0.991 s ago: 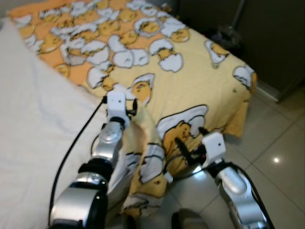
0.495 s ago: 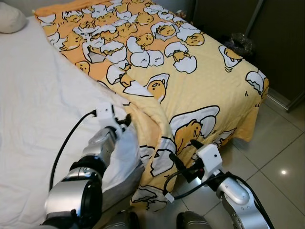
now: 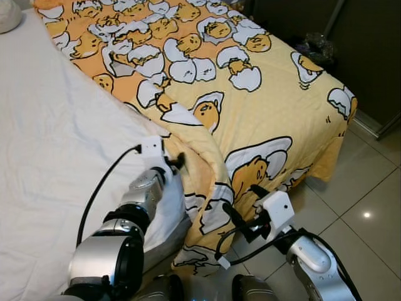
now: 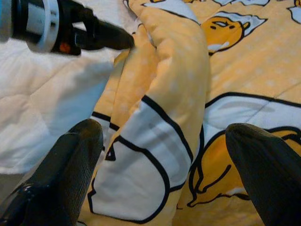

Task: Clean up the room

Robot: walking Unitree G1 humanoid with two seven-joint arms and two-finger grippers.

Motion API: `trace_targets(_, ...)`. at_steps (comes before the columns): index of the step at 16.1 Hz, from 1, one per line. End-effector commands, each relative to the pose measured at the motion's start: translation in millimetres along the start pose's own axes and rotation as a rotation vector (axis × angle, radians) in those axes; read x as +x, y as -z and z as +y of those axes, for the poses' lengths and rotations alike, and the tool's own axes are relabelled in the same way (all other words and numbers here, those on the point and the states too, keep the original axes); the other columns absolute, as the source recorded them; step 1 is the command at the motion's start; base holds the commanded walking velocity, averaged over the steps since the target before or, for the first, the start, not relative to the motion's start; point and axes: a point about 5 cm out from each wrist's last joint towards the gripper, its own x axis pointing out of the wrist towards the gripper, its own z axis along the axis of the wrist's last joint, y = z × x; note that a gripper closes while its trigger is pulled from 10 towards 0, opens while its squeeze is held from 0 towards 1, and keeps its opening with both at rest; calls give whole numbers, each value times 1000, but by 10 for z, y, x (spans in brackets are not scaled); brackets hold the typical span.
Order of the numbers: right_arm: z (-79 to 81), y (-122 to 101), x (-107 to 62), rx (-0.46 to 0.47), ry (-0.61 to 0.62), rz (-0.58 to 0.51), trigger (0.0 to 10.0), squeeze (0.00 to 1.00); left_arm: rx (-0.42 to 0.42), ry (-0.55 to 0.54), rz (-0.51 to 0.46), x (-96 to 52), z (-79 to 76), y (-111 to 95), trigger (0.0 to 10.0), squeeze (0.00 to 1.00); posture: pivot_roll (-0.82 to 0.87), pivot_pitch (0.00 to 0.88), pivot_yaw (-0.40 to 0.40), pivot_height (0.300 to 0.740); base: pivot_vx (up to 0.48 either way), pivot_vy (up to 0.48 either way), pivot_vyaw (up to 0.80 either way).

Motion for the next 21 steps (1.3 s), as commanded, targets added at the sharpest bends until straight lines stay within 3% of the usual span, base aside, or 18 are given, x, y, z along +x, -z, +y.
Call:
trace_targets(1,37,8,-18,8,-14,13,10000,0,0,-12,-22,13,-11,-59,10000,0,-255,166,45,731,0,0,0)
trace_targets(5,67,18,-30,20,-12,18,10000,0,-121,103,63,16,-273,110,10000,0,-256,172,52,731,0,0,0)
trace_targets(7,75,17,-30,23,-10,18,10000,0,-85,99,89,9,-302,169,10000,0,-257,173,55,731,0,0,0)
trace_targets(9,76,17,-33,26,-9,22,10000,0,-205,83,118,1,-314,233,10000,0,-254,174,59,731,0,0,0)
trace_targets(10,80,18,-33,27,-13,24,10000,0,-226,59,131,-3,-315,265,10000,0,-254,174,58,731,0,0,0)
trace_targets(13,75,14,-26,25,-15,28,10000,0,-155,44,155,-19,-343,346,10000,0,-261,174,56,731,0,0,0)
trace_targets(14,74,15,-25,25,-15,29,10000,0,-143,37,159,-25,-333,368,0,0,-262,174,56,731,0,0,0)
trace_targets(20,71,5,-8,23,-13,28,10000,0,-142,1,155,-60,-194,451,0,0,-263,171,52,731,0,0,0)
trace_targets(21,69,0,-3,24,-12,26,10000,0,-179,5,158,-63,-191,460,0,0,-263,171,52,731,0,0,0)
